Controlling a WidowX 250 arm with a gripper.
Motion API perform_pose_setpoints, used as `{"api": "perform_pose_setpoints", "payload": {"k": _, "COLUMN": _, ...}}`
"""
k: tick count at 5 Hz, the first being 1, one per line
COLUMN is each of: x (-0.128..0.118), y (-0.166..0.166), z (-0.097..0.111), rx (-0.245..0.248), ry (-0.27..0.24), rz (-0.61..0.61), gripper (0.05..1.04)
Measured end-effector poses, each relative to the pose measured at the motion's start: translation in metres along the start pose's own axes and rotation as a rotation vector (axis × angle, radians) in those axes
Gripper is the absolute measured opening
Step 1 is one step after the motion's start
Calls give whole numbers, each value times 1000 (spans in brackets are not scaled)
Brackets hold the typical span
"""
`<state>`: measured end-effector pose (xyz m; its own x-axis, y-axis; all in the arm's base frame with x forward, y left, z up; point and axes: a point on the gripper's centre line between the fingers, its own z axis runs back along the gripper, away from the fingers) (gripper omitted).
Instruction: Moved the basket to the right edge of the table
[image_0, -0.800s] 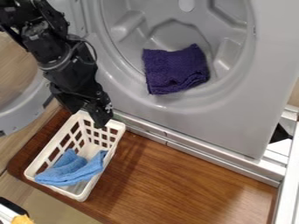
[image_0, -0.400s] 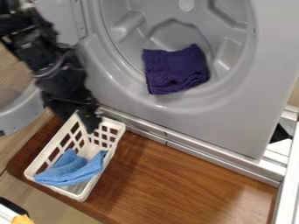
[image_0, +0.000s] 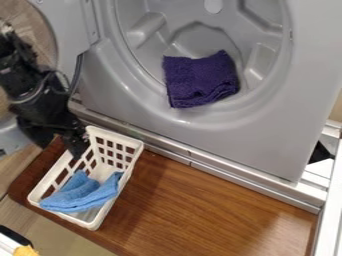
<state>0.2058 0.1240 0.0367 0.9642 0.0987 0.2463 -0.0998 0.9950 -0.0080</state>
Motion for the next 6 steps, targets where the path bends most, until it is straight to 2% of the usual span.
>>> {"api": "perform_pose_setpoints", "payload": {"k": 1, "x": -5, "y": 11, "z": -14, "rx": 61, "ry": 10, "rz": 33, "gripper": 999}}
{"api": "perform_pose_setpoints", "payload": {"k": 2, "x": -13, "y": 16, "z": -32, "rx": 66, "ry": 53, "rz": 54, "gripper": 999}}
{"api": "perform_pose_setpoints", "payload": {"k": 3, "x": -22, "y": 21, "z": -47, "rx": 38, "ry": 74, "rz": 131, "gripper": 999}}
{"api": "perform_pose_setpoints", "payload": {"k": 4, "x": -26, "y": 20, "z": -59, "rx": 2, "ry": 113, "rz": 147, "gripper": 950}}
{"api": "perform_pose_setpoints", "payload": {"k": 6, "x": -28, "y": 20, "z": -64, "rx": 8, "ry": 123, "rz": 127, "gripper": 363}}
